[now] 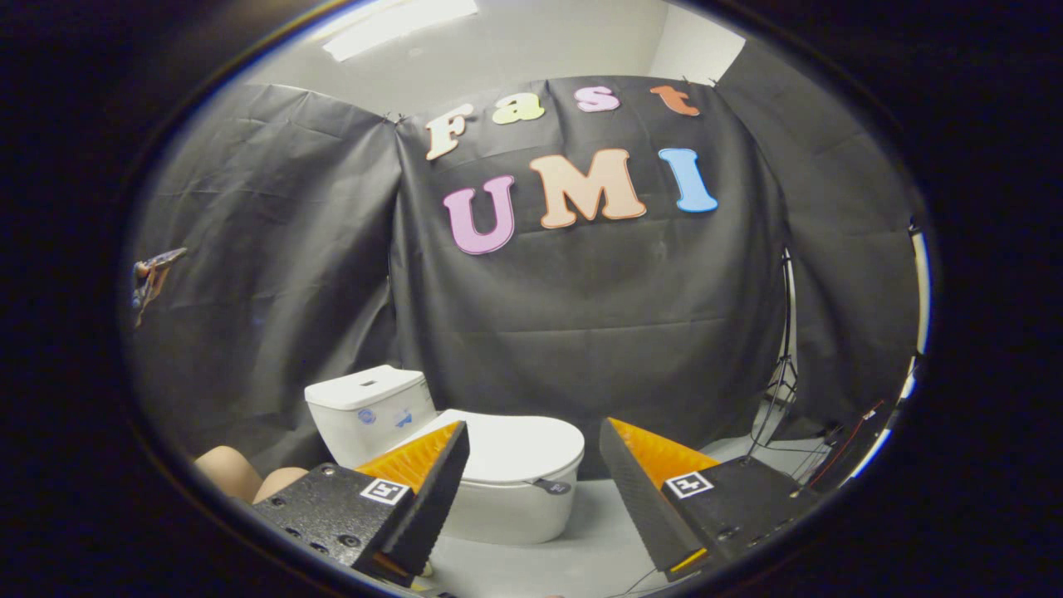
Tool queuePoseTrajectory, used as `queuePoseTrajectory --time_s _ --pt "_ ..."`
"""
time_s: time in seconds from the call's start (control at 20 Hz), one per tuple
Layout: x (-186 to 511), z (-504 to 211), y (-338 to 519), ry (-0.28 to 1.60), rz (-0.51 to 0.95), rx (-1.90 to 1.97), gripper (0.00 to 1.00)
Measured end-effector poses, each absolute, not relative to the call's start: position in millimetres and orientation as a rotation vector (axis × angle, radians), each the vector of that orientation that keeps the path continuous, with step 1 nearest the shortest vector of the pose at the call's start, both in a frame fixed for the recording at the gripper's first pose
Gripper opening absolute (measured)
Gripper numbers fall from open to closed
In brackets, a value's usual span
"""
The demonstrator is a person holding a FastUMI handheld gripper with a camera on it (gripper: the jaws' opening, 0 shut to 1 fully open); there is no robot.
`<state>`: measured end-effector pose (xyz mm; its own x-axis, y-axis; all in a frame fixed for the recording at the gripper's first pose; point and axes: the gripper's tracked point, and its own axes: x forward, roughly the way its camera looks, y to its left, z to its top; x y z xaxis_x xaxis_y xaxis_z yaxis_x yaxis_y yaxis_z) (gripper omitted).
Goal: Open the toilet lid.
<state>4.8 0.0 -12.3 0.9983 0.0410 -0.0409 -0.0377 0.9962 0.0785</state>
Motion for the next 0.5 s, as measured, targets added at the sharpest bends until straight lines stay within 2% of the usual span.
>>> queuePoseTrajectory --time_s 0.25,0.5 --pt "7.2 -15.9 -2.0 0.051 0.029 0.077 0.96" --pt "22.9 -34.4 -19.1 0.139 -0.042 0.103 0.96"
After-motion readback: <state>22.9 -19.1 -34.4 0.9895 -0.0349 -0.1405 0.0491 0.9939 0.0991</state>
